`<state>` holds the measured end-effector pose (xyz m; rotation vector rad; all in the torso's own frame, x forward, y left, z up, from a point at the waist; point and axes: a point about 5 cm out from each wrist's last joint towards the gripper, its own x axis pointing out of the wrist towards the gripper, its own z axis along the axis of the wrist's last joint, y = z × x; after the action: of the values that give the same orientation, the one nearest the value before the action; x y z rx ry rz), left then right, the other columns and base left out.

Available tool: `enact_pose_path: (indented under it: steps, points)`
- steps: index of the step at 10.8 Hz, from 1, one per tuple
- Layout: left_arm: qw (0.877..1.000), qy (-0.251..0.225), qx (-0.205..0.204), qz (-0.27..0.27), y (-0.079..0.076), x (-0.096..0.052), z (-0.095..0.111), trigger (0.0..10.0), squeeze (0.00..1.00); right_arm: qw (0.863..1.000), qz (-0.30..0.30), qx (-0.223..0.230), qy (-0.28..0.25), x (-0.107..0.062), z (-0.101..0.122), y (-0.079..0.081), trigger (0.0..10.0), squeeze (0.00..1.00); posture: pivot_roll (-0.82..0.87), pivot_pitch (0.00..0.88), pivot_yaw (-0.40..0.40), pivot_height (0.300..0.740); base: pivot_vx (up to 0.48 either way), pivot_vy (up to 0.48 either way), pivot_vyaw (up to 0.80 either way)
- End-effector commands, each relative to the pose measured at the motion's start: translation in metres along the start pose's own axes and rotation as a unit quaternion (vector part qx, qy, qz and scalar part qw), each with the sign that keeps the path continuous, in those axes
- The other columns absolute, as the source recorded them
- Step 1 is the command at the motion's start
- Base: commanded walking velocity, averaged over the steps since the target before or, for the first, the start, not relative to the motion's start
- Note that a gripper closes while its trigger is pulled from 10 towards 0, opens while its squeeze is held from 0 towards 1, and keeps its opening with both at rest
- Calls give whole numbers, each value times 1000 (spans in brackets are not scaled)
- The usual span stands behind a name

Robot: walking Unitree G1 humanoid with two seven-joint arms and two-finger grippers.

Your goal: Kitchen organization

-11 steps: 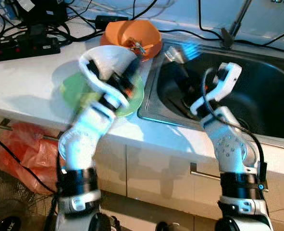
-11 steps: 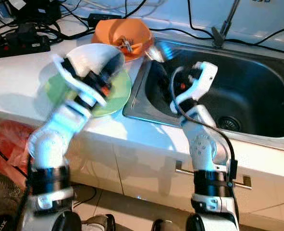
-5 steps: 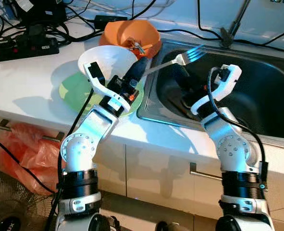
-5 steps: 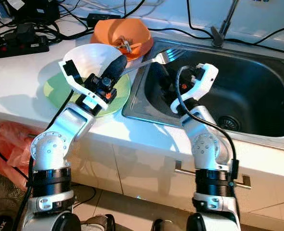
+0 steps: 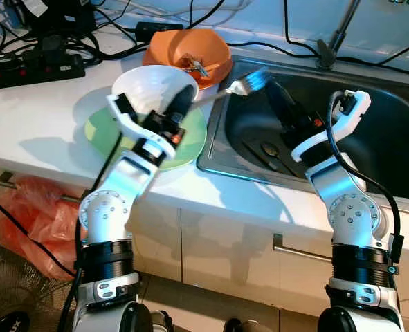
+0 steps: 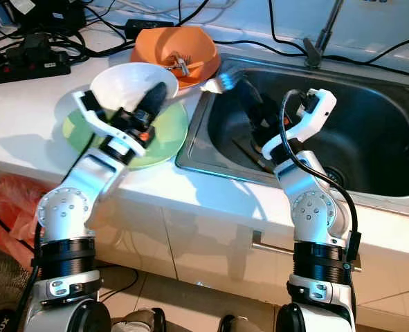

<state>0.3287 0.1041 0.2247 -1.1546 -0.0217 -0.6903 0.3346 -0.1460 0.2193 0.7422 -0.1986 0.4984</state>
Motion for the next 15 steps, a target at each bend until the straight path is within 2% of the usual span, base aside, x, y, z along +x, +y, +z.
enact_pose_path:
  steps: [1,4,5,6,15]
  points:
    - [1000,19,-2,-17,-5,-1,-7,0,0,1000,10,7,-8,0,5,3,10000,0,86,113,-26,740,0,0,0]
    - [997,61,-20,-53,-15,-4,-26,0,0,999,16,28,0,3,-3,6,10000,0,91,114,-28,740,0,0,0]
    - [996,64,-21,-54,-16,-5,-27,0,0,999,17,31,0,3,-4,7,8431,0,91,114,-28,740,0,0,0]
    - [996,66,-21,-55,-17,-5,-28,0,0,999,21,40,-1,4,-5,9,0,0,91,115,-29,740,0,0,0]
    - [997,56,-21,-45,-14,-7,-25,0,0,998,0,41,-44,6,13,1,0,0,86,118,-36,740,0,0,0]
